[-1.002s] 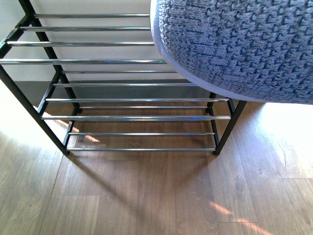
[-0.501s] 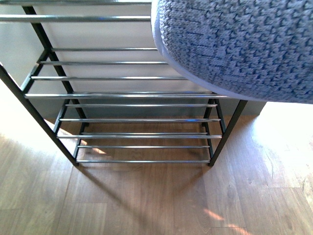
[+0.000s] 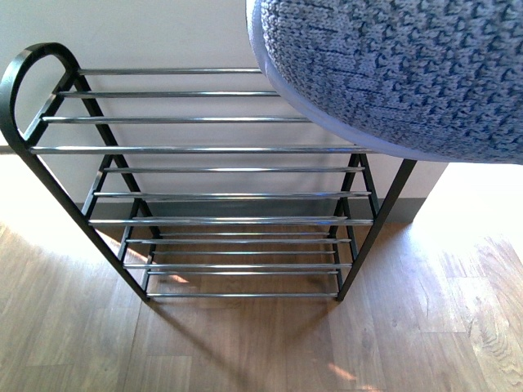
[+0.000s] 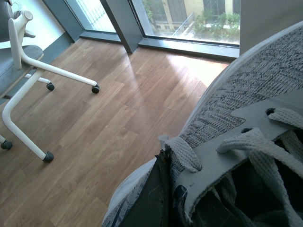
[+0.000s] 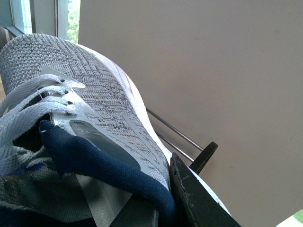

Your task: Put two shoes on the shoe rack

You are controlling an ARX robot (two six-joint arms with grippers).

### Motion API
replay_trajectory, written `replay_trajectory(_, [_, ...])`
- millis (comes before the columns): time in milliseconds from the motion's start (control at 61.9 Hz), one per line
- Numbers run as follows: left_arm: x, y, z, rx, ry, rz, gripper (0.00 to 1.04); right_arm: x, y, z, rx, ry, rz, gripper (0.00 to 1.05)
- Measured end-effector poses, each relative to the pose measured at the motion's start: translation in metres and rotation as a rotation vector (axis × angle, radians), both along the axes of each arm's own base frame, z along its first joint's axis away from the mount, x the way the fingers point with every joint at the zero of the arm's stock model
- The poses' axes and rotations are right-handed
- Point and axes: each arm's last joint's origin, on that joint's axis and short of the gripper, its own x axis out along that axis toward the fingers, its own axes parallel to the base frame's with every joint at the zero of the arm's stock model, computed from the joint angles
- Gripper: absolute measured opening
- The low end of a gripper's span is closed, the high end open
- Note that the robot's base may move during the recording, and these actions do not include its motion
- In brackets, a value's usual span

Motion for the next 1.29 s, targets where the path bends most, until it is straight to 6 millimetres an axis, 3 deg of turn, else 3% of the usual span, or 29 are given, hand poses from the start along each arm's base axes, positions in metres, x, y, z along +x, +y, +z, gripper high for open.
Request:
replay_trajectory(452, [0.0,0.0,0.0,-0.001,0.0,-0.002,0.02,0.0,0.0,0.0,0.0,0.0,-0.001,0.04])
replay_trajectory(565, [0.0,0.0,0.0,-0.002,0.0,-0.003,0.02,0.011,0.006,0.0,0.112,0.183,0.013,0.04])
replay_trajectory(711, [0.0,0.0,0.0,-0.001,0.0,-0.001,0.02,0.052,0.032,0.009,0.221,0.409,-0.069,0.04])
replay_trajectory(776, [0.0,0.0,0.0,-0.002,0.0,-0.003,0.02,0.08,0.053,0.012,0.262,0.546,-0.174,0.04])
replay_trajectory(937, [0.0,0.0,0.0,-0.001,0.0,-0.001,0.02,0.123,0.086,0.011,0.305,0.707,-0.356,0.04])
replay_trajectory(1147, [0.0,0.0,0.0,-0.001,0.0,-0.001,0.02,0.178,0.11,0.009,0.478,0.857,-0.516,0.04])
replay_trajectory(1293, [0.0,0.0,0.0,-0.001,0.0,-0.001,0.02,0.201,0.115,0.008,0.61,0.896,-0.613,0.04])
